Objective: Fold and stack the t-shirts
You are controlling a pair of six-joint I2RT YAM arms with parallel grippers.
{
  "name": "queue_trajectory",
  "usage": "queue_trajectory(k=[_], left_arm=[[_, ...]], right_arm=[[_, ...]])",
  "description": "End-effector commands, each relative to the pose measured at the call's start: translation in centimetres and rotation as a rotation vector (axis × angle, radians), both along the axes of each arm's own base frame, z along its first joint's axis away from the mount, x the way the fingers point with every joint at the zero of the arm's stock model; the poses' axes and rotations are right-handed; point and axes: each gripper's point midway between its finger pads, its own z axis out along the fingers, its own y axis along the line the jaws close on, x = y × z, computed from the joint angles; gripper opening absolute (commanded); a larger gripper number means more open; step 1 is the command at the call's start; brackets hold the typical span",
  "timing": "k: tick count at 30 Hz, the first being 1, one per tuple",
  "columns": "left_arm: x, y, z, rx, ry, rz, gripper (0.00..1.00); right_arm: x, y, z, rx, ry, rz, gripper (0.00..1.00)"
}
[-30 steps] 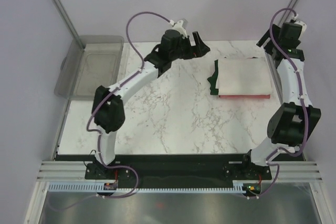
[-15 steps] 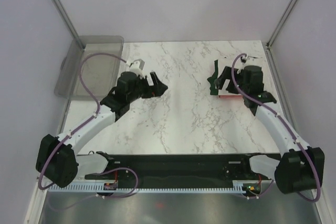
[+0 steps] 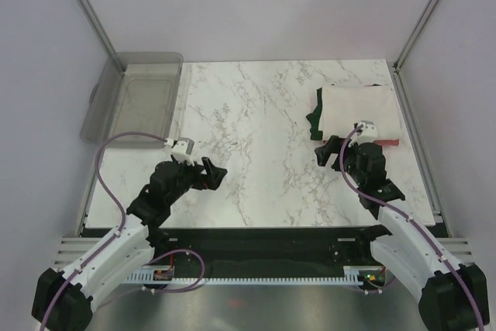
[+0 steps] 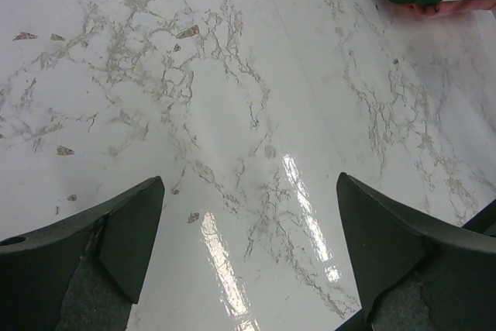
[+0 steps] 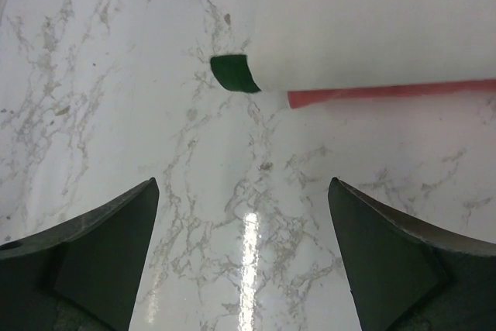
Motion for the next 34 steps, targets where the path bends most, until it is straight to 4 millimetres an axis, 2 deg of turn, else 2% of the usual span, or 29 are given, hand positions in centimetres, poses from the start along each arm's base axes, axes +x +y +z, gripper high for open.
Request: queue_trajectory(k=[1,2,5,8,34], left_arm=[[0.4,0.7,1.3,0.012,-0.12,0.018,0.99],[0.4,0.9,1.2,0.008,-0.125,0.026,0.99],[0.1,1.0,1.3,-0.009,-0.138,0.031,0.99],[-0.1,1.1,1.4,-0.021,-0.143,0.032,0.99],[0.1,0.9,0.5,-0.002,-0.096,0.033,0.96]], right_arm=[[-0.2,-1.1,-2.4,0.025,-0.016,-0.085,0.98],[-0.2,-1.3,-2.8,0.044,-0.017,-0.109,0.98],[-0.1,-0.9,-1.7,0.03,-0.03,-0.076,0.98],[-0.4,-0.7,-2.7,0.059,-0.021,-0.076,0.98],[-0.3,0.5,-3.7,0.077,0.032,-0.026,0.98]])
